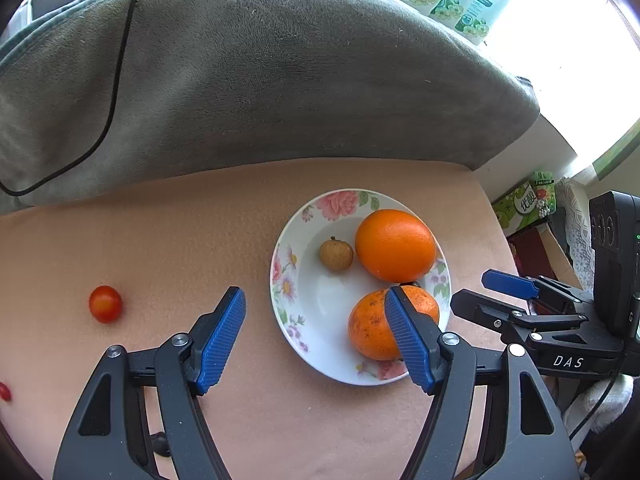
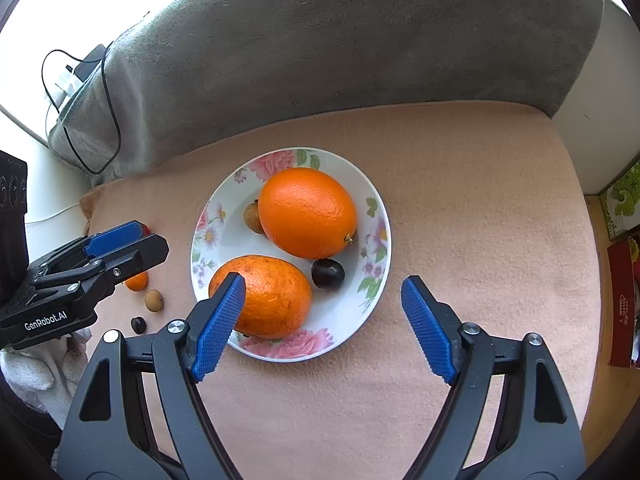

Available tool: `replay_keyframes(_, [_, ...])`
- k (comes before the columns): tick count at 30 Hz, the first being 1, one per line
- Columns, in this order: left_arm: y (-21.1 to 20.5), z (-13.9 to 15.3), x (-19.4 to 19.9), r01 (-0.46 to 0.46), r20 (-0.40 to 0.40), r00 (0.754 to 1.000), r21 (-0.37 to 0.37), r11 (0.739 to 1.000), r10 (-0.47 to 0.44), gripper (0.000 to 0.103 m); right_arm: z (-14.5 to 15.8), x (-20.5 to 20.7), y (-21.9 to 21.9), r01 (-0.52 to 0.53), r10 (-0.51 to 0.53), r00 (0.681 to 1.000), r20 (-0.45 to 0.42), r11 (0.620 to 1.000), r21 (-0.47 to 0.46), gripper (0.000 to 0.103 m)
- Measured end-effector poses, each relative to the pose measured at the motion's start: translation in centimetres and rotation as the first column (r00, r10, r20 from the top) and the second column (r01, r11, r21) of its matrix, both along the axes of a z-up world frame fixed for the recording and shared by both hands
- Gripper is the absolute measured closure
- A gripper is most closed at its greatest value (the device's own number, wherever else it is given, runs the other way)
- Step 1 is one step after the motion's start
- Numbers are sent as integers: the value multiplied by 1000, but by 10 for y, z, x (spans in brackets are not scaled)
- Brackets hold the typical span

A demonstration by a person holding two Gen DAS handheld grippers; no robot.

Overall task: Organize fruits
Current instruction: 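Withdraw both tools from the plate toward the remaining loose fruits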

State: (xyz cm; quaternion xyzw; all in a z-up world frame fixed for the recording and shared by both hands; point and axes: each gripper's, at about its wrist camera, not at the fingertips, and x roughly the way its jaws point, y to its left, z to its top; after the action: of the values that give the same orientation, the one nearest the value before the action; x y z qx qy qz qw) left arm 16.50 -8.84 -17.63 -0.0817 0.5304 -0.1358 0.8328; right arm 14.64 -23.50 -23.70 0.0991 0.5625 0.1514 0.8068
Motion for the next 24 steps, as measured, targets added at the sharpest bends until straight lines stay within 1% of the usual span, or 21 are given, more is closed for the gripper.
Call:
replay_keyframes(11, [10, 5, -13, -19, 12, 1000, -5, 1000, 19, 31, 9, -15, 7, 2, -2, 1000, 9, 1000, 1, 20])
replay_keyframes(24, [30, 11, -33, -62, 28, 998, 1, 998, 61, 31, 23, -29, 32, -52, 52, 998, 42, 999, -3, 20])
